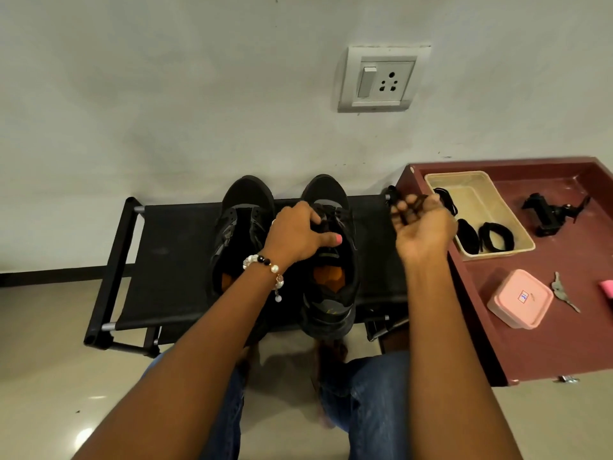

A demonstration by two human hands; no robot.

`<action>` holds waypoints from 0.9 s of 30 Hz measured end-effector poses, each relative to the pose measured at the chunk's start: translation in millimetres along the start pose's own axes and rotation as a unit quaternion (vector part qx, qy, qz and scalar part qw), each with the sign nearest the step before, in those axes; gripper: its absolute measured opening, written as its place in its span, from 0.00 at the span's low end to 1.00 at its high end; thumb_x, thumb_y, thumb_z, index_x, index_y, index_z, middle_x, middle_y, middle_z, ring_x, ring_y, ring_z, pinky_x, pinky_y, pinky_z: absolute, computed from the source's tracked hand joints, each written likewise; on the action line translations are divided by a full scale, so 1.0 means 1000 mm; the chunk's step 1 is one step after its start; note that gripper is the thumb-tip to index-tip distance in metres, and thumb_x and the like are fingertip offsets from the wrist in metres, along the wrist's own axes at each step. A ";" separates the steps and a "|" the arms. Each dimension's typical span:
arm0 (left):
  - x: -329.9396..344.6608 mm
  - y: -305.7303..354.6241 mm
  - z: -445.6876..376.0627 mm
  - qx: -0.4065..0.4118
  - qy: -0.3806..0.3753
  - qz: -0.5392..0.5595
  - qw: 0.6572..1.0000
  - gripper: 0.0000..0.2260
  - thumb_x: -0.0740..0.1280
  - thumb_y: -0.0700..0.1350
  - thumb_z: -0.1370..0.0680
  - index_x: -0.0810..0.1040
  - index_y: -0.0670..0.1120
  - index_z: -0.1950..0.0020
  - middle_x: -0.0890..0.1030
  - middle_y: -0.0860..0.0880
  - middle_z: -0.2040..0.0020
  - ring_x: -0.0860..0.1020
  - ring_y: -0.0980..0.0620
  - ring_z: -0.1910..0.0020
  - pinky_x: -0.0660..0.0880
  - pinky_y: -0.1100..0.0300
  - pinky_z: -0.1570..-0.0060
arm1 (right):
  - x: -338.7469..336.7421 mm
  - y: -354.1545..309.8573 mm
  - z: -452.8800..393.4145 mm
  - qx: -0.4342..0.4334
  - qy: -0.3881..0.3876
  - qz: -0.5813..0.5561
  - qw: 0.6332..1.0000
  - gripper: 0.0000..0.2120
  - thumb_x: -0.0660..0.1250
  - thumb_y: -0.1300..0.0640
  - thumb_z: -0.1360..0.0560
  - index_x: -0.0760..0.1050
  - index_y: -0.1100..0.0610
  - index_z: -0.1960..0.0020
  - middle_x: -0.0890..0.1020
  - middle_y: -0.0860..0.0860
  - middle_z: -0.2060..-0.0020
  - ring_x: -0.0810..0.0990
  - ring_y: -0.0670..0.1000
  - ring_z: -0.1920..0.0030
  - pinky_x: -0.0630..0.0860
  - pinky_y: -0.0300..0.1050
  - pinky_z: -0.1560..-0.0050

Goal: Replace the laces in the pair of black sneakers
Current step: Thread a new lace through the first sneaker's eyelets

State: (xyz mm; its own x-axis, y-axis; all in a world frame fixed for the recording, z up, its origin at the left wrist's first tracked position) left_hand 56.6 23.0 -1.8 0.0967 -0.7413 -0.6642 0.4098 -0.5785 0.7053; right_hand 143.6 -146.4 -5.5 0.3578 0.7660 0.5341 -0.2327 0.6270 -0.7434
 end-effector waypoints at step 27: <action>0.021 -0.009 0.003 -0.106 -0.060 -0.090 0.988 0.30 0.71 0.59 0.27 0.68 0.40 0.36 0.74 0.41 0.41 0.76 0.44 0.50 0.72 0.55 0.58 | 0.000 0.010 0.002 -0.130 -0.169 0.408 0.888 0.07 0.68 0.55 0.22 0.80 0.56 0.47 0.80 0.45 0.62 0.76 0.43 0.62 0.75 0.41 0.61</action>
State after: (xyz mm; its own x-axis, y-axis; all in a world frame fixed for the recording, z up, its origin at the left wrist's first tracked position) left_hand 52.2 11.3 -21.5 -0.0992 -0.6749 -0.7312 0.5920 -0.6306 0.5018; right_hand 139.8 -139.7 -12.1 -0.1367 0.9764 -0.1674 -0.0577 -0.1766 -0.9826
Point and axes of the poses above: each hand's wrist, its own z-axis away from the middle knuckle, its own x-axis out of the palm, y = z × x, the point moved 1 cm from there along -z, towards the middle knuckle
